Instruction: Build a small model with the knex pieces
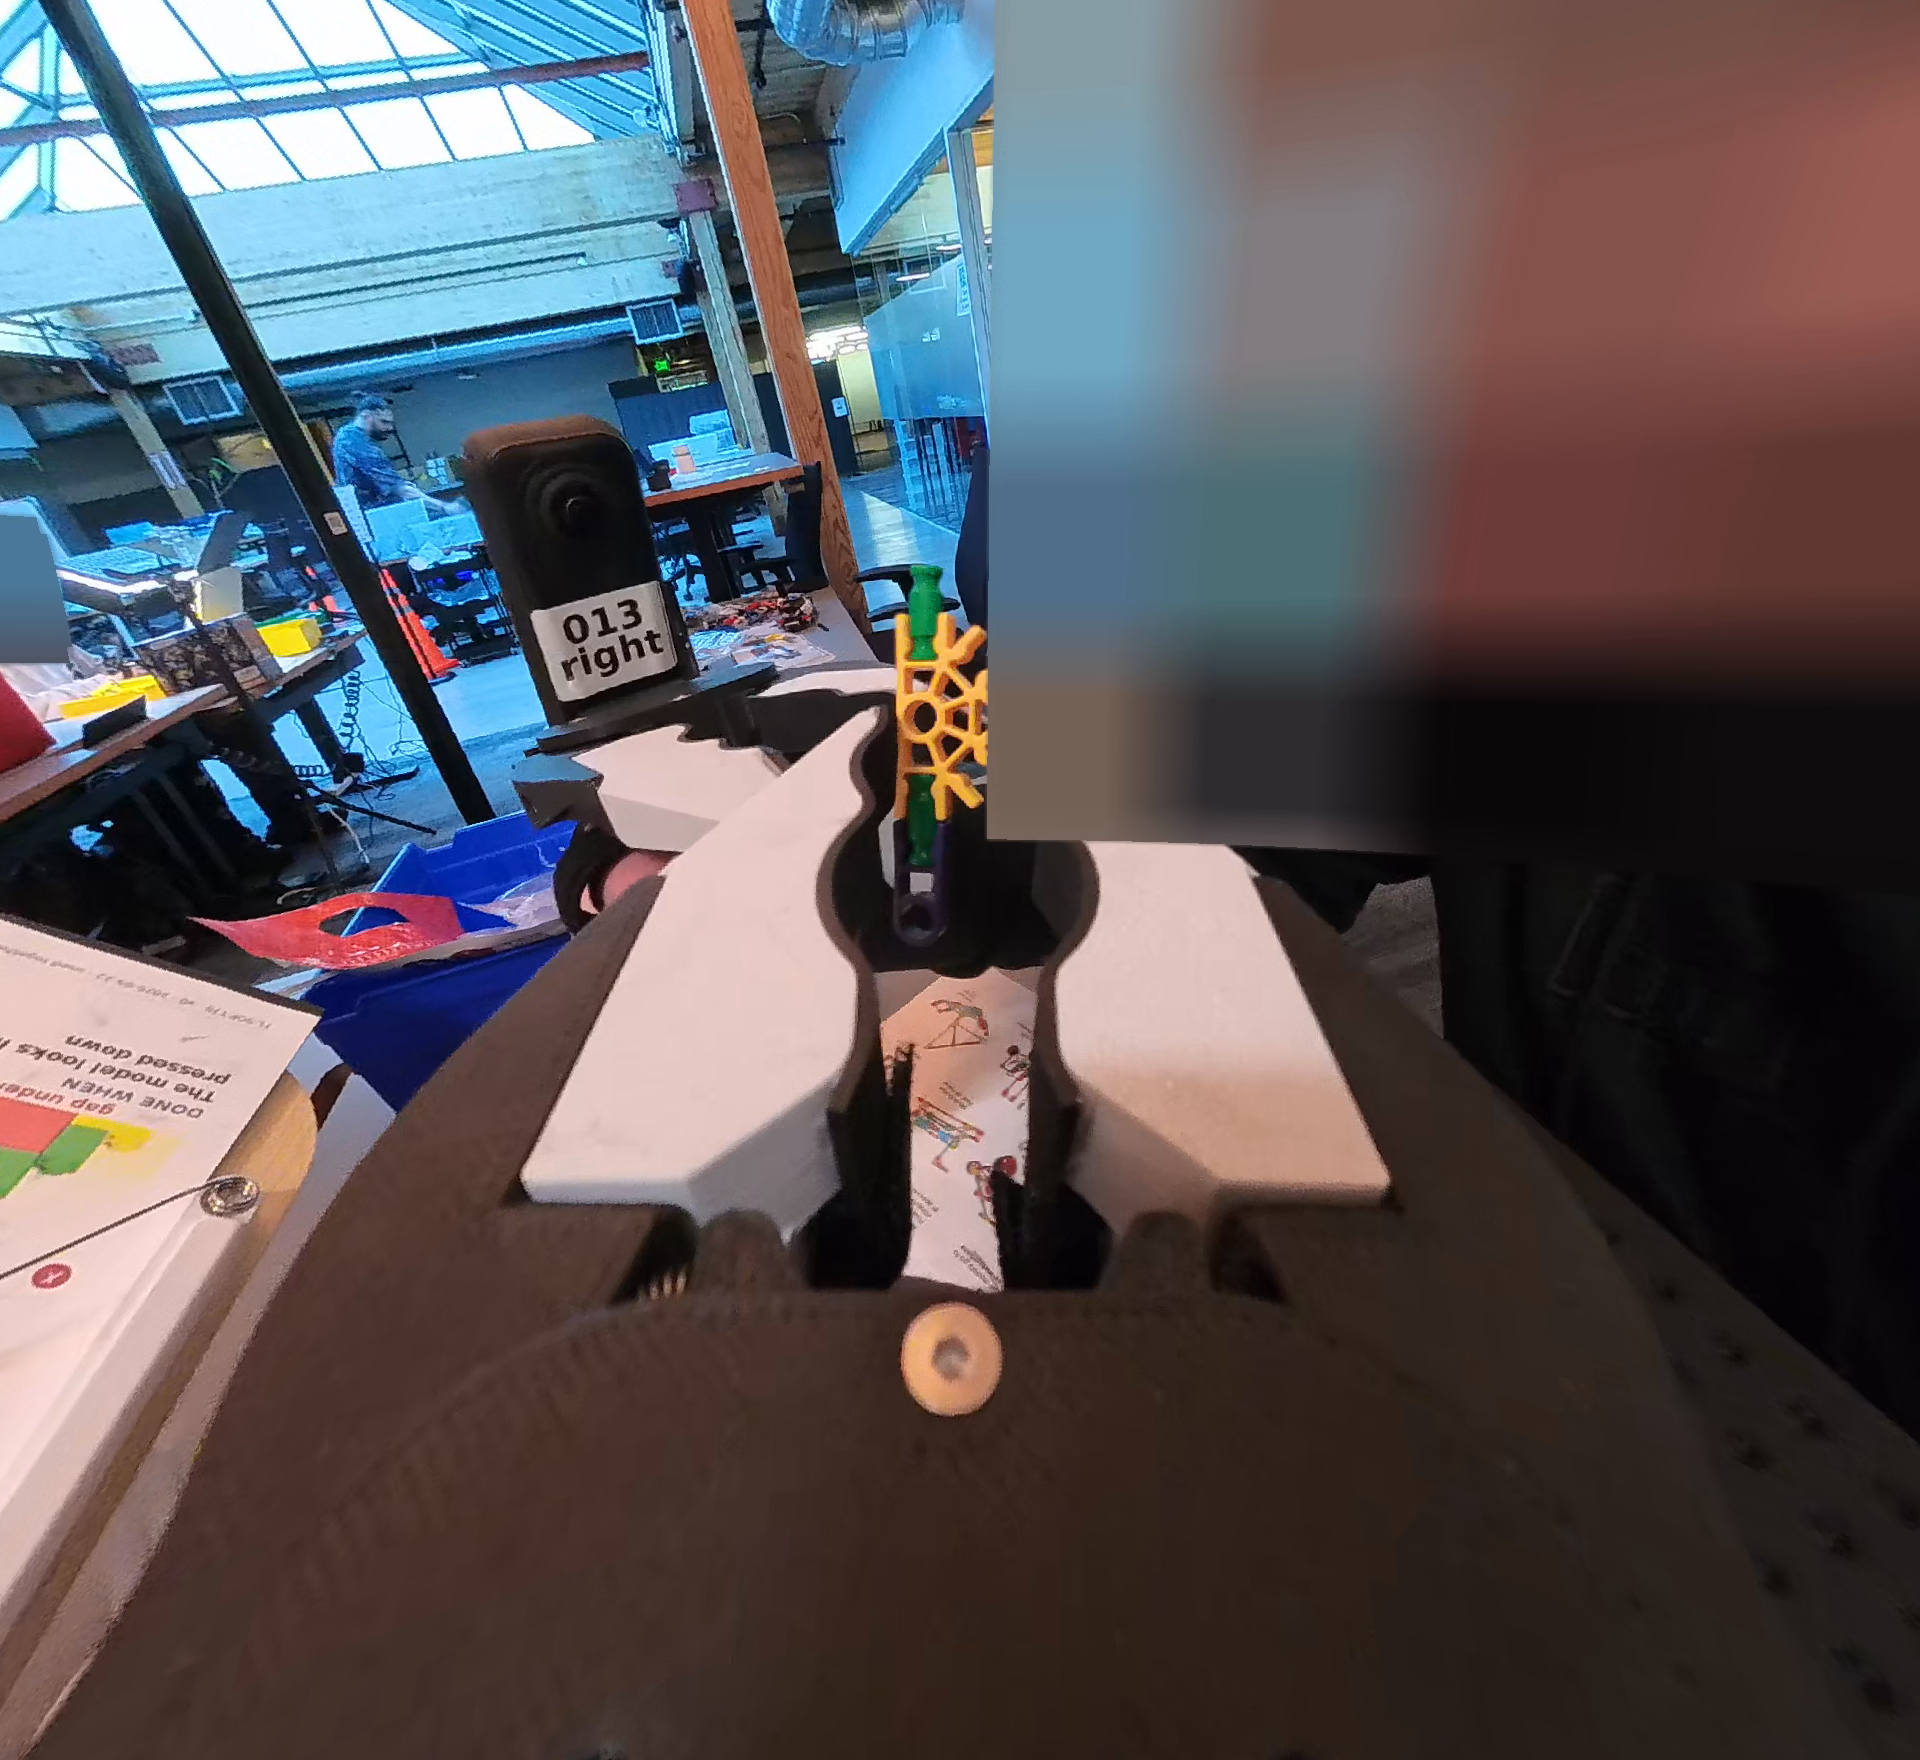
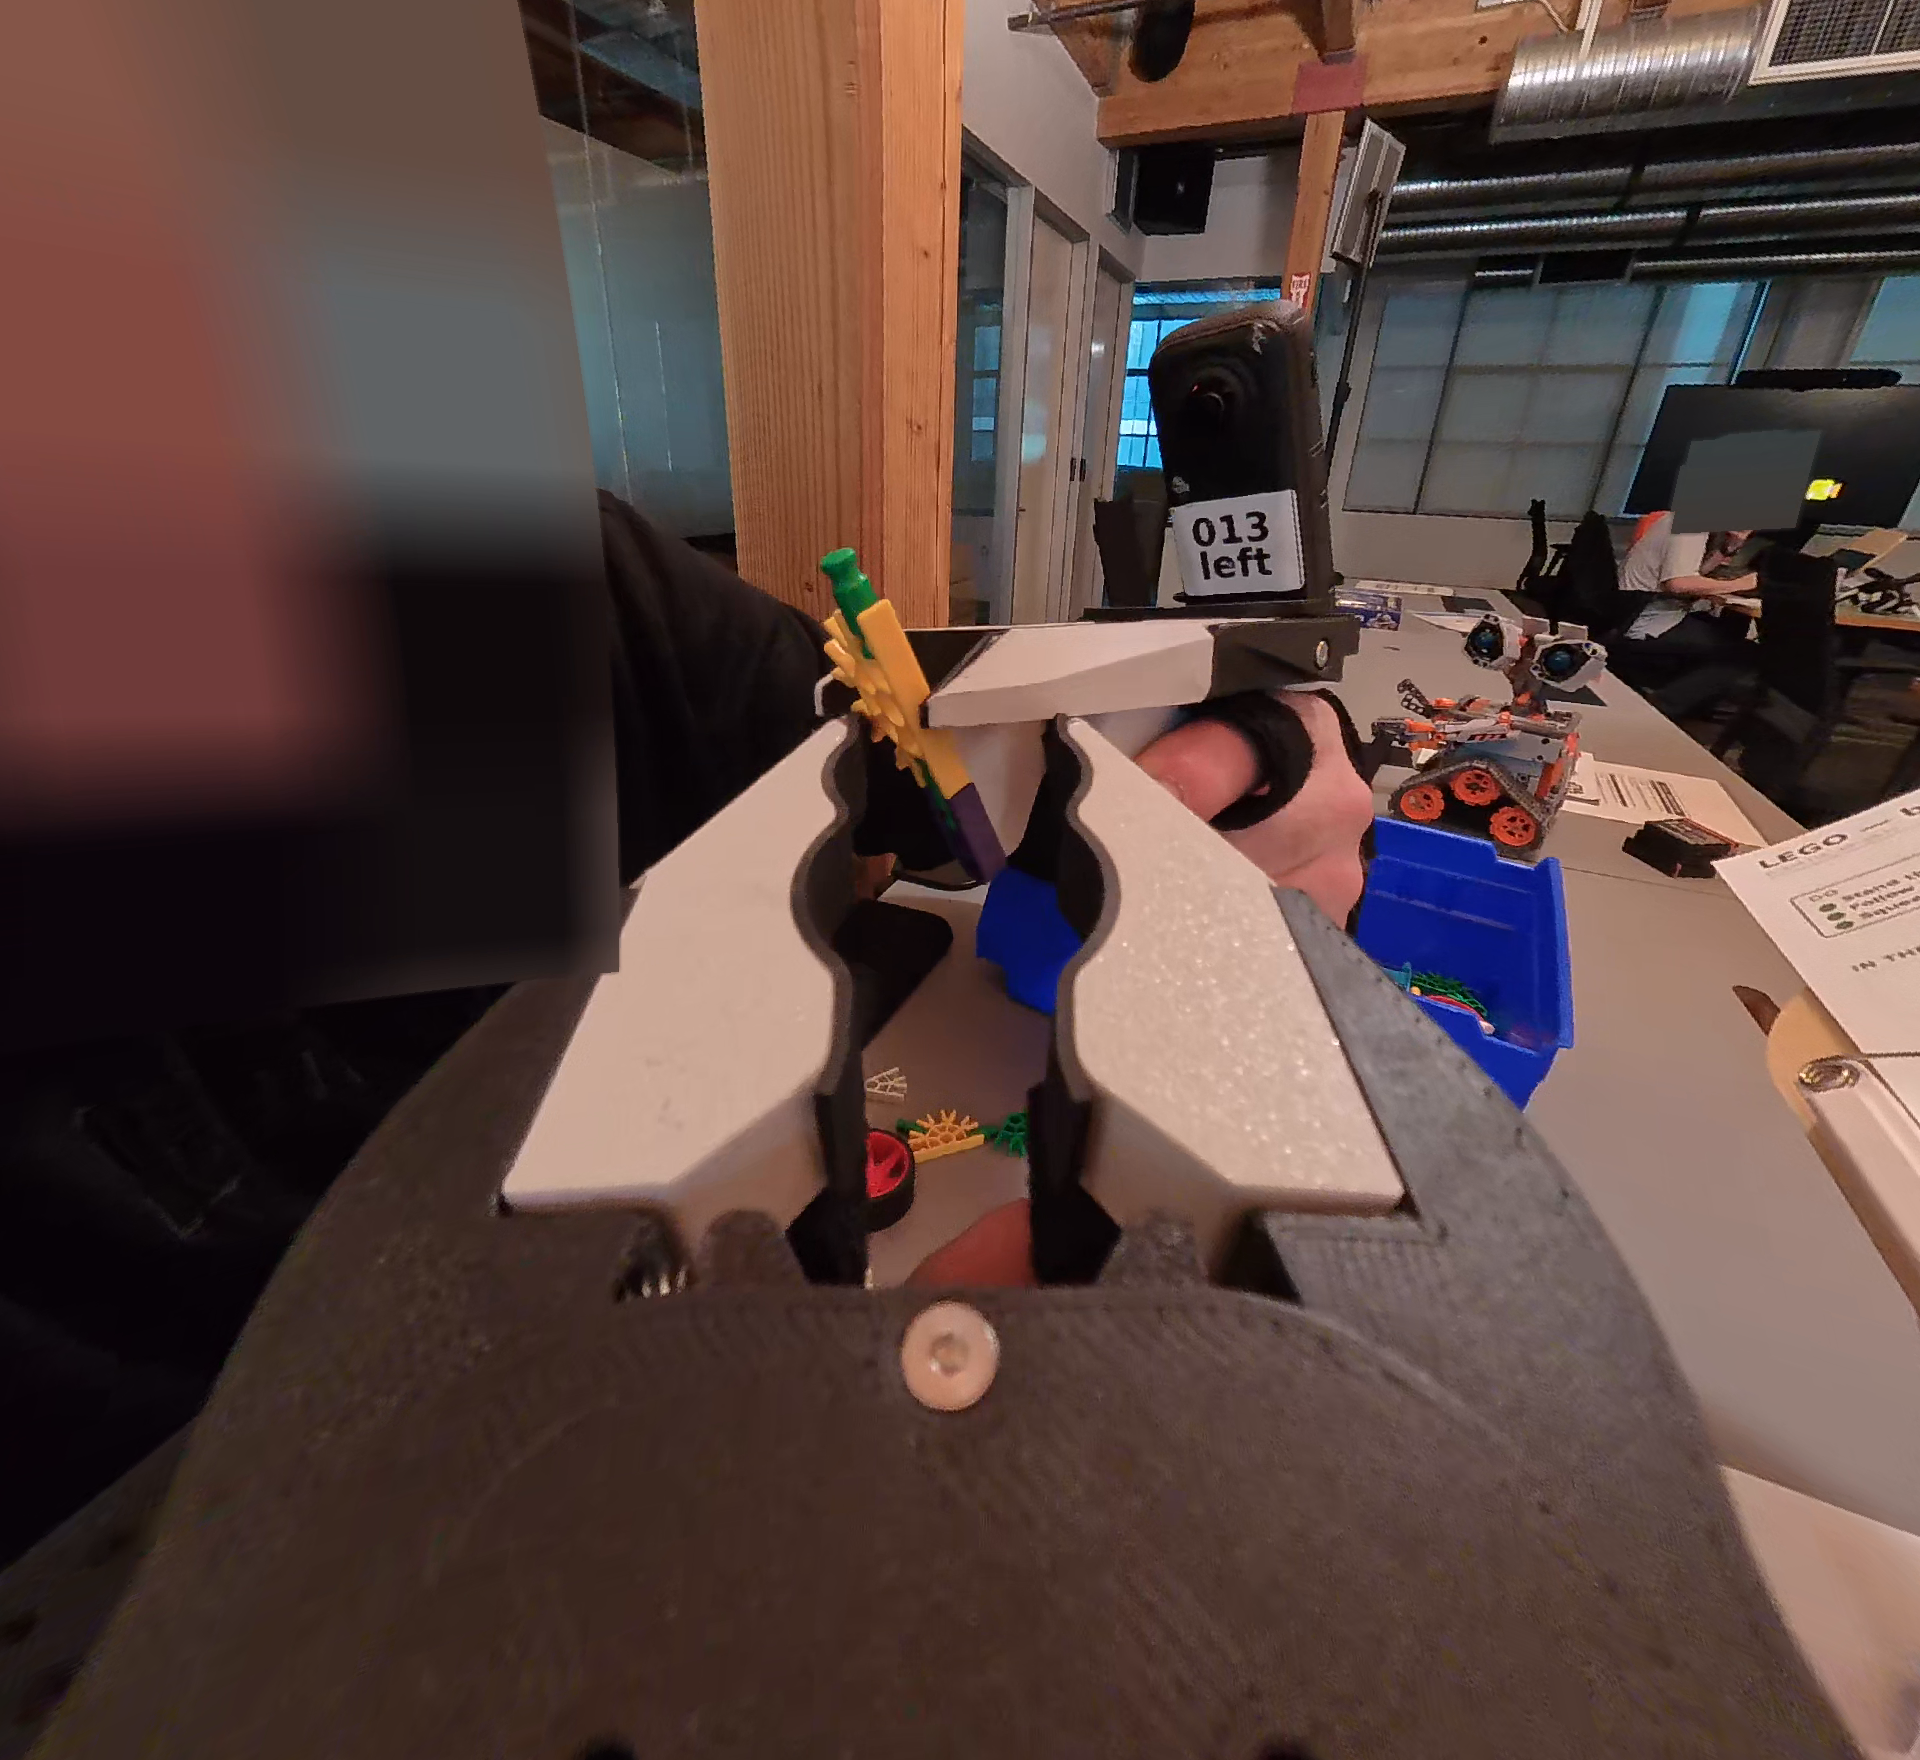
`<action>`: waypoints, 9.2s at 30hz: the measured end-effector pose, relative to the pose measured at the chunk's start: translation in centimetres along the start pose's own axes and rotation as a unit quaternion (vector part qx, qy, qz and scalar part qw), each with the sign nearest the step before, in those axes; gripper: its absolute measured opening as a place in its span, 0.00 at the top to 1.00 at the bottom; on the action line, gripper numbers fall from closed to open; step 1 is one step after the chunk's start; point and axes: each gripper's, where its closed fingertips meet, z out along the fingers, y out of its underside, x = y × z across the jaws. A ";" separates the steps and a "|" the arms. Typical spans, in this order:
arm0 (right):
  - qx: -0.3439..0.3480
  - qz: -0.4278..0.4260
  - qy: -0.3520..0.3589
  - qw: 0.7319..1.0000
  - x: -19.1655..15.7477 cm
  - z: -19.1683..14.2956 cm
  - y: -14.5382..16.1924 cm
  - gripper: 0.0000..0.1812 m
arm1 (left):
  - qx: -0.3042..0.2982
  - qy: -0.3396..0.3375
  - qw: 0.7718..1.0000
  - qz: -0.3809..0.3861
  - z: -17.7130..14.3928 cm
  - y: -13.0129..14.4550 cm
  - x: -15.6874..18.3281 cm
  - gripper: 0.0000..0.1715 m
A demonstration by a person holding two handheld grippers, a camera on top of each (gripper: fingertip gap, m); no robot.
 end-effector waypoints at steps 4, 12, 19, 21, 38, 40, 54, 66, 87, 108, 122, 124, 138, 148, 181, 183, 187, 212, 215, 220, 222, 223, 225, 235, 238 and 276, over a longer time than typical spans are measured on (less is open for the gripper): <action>-0.005 -0.004 0.009 1.000 0.4 -0.3 0.2 0.87 | 0.003 -0.011 1.000 -0.006 -0.4 0.2 -0.7 0.87; -0.012 0.001 0.039 0.999 1.9 -0.9 0.9 0.94 | 0.015 -0.025 0.999 -0.040 -1.6 1.0 -2.2 0.87; -0.017 -0.002 0.047 0.999 2.3 -1.1 1.1 0.95 | 0.013 -0.030 0.998 -0.045 -1.7 1.2 -2.5 0.87; -0.027 -0.012 0.062 0.998 2.6 -1.4 1.2 0.95 | 0.001 -0.042 0.999 -0.034 -2.0 1.4 -2.8 0.87; -0.189 -0.096 0.216 0.953 6.2 -2.2 3.8 0.91 | -0.079 -0.169 0.982 0.016 -3.5 3.6 -5.6 0.98; -0.198 -0.103 0.212 0.951 6.2 -1.9 4.3 0.97 | -0.064 -0.175 0.982 0.008 -3.4 3.8 -5.9 0.98; -0.293 -0.087 0.245 0.920 7.4 -3.6 6.4 0.98 | -0.118 -0.215 0.969 0.044 -4.1 5.1 -6.8 0.97; -0.190 -0.064 0.218 0.955 7.1 -3.5 4.4 0.98 | -0.069 -0.200 0.977 -0.019 -4.5 5.4 -6.9 0.98; -0.335 -0.125 0.285 0.889 8.7 -4.3 7.1 0.98 | -0.235 -0.256 0.921 0.178 -5.3 7.1 -7.9 0.95; -0.366 -0.115 0.380 0.842 11.2 -5.0 7.6 0.98 | -0.334 -0.338 0.848 0.237 -6.9 8.0 -9.7 0.96; -0.183 -0.021 0.515 0.837 15.1 -6.4 5.7 0.99 | -0.378 -0.475 0.733 0.307 -7.8 6.9 -14.2 0.99; -0.172 -0.016 0.511 0.842 15.2 -6.6 5.5 0.98 | -0.381 -0.474 0.729 0.312 -7.6 6.7 -14.5 0.99; -0.436 -0.003 0.343 0.832 11.6 -7.9 13.8 0.98 | -0.589 -0.262 0.765 0.025 -12.9 17.8 -4.9 0.98; -0.513 0.014 0.354 0.782 12.6 -11.1 17.1 0.98 | -0.691 -0.129 0.709 -0.054 -16.1 26.2 1.4 0.97; -0.595 0.013 0.323 0.736 14.2 -13.5 20.6 0.98 | -0.515 -0.216 0.823 0.104 -9.5 20.4 -9.8 0.82; -0.596 0.013 0.321 0.735 14.2 -13.5 20.9 0.98 | -0.521 -0.210 0.820 0.105 -9.4 21.0 -10.0 0.80; -0.598 0.016 0.316 0.736 14.2 -13.6 21.2 0.98 | -0.517 -0.197 0.826 0.112 -8.8 21.7 -10.2 0.80; -0.592 0.019 0.275 0.757 13.7 -13.0 22.6 0.98 | -0.523 -0.174 0.826 0.120 -8.7 23.4 -11.1 0.87; -0.590 0.013 0.276 0.759 13.5 -12.7 22.0 0.98 | -0.532 -0.181 0.819 0.122 -9.0 23.8 -11.5 0.89; -0.608 0.005 0.269 0.747 13.2 -12.7 22.3 0.98 | -0.532 -0.177 0.819 0.123 -8.8 24.2 -11.5 0.91; -0.609 0.006 0.263 0.748 13.0 -12.6 22.4 0.98 | -0.530 -0.174 0.821 0.124 -8.6 24.2 -11.5 0.89; -0.610 0.008 0.260 0.748 12.9 -12.5 22.4 0.98 | -0.532 -0.171 0.820 0.123 -8.5 24.4 -11.4 0.89; -0.613 0.013 0.252 0.748 12.5 -12.4 22.5 0.98 | -0.533 -0.169 0.820 0.127 -8.4 24.5 -11.4 0.89; -0.610 0.025 0.245 0.753 11.9 -12.0 22.2 0.98 | -0.536 -0.153 0.822 0.115 -7.8 25.3 -10.9 0.88; -0.606 0.030 0.234 0.760 11.4 -11.7 22.0 0.98 | -0.531 -0.154 0.826 0.113 -7.9 24.9 -10.9 0.88; -0.626 0.037 0.251 0.737 11.1 -11.5 21.8 0.96 | -0.536 -0.143 0.824 0.115 -7.2 25.0 -10.4 0.98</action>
